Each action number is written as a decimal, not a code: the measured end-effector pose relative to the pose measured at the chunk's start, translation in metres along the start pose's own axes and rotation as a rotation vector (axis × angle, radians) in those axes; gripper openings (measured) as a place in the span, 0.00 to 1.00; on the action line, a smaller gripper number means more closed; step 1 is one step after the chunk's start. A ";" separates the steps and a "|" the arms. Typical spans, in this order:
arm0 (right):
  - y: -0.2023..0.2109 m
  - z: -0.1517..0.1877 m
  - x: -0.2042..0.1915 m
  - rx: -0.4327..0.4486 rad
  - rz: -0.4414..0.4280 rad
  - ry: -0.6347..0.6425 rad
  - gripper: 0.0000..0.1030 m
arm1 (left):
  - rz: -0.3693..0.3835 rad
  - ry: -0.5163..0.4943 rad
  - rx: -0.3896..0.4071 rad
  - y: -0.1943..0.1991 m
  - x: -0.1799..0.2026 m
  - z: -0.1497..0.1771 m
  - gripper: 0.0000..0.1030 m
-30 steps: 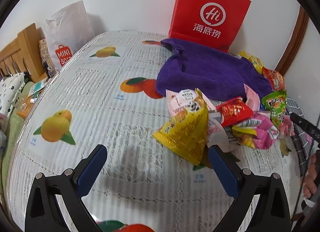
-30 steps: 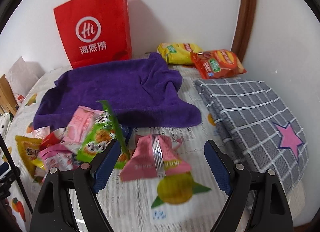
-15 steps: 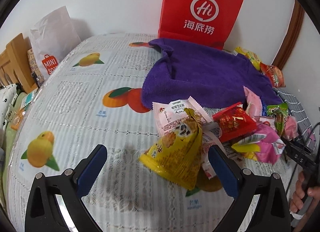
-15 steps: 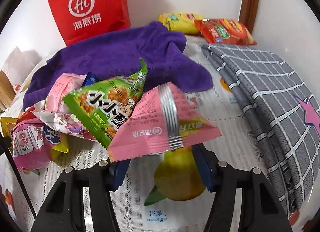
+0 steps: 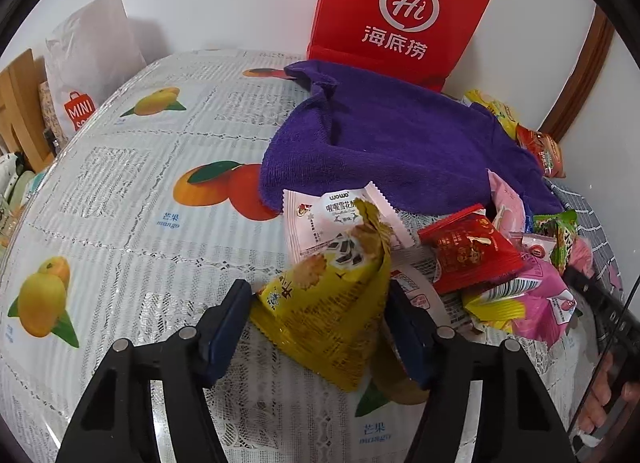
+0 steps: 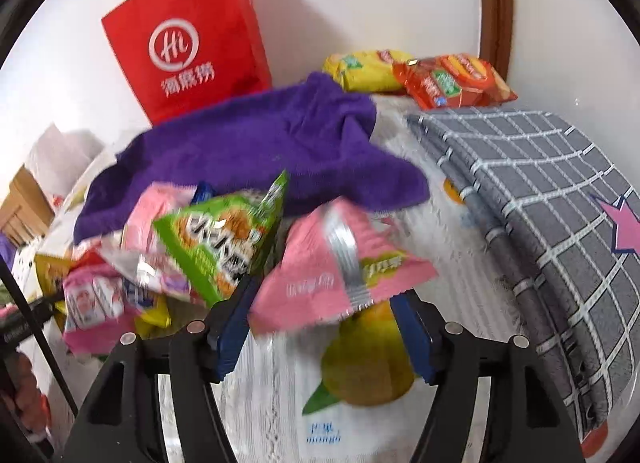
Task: Organize snacks
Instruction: 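Grasp the pink triangular packet with the right tool while the left tool grasps the yellow triangular bag, then carry the pink packet in the right tool while the left tool carries the yellow bag over the purple towel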
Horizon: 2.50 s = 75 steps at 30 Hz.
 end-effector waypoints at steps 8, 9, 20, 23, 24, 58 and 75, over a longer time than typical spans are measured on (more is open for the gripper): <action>0.002 -0.003 0.001 0.016 0.023 0.016 0.45 | 0.009 -0.026 0.003 0.013 0.003 0.002 0.48; 0.004 -0.002 0.001 0.013 0.028 0.024 0.44 | 0.009 -0.025 0.002 0.015 0.003 0.003 0.48; 0.066 -0.011 0.005 0.086 0.024 0.017 0.42 | 0.002 -0.045 0.037 0.052 0.004 0.001 0.47; 0.082 -0.022 0.000 0.104 0.016 0.026 0.42 | 0.015 -0.040 0.051 0.064 0.006 -0.004 0.47; 0.089 -0.027 -0.003 0.115 0.017 0.031 0.42 | 0.018 -0.038 0.056 0.068 0.007 -0.007 0.47; 0.049 -0.179 -0.075 0.188 -0.036 0.076 0.42 | 0.067 -0.164 0.113 0.044 0.081 -0.175 0.46; -0.024 -0.229 -0.102 0.146 -0.101 0.060 0.42 | 0.023 -0.129 0.080 -0.024 0.062 -0.208 0.46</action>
Point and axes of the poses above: each gripper's, at about its wrist camera, not at the fingertips, and y roughly against the way its jaws point, x to its right, z to its underside, the point moved 9 cm from there along -y, roughly the way its jaws point
